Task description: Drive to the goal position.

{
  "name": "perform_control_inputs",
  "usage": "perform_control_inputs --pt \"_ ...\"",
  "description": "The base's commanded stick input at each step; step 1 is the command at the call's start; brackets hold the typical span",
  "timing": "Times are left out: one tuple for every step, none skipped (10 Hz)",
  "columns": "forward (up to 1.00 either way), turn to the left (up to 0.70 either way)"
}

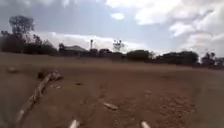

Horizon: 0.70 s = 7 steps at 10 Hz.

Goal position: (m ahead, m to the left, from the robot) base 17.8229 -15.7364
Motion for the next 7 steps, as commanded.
perform_control_inputs --pt "0.7 -0.27" --pt "0.7 -0.27" --pt "0.7 -0.27" --pt "0.7 -0.26" --pt "0.7 -0.02" --pt "0.7 0.0" --pt "0.7 0.0"
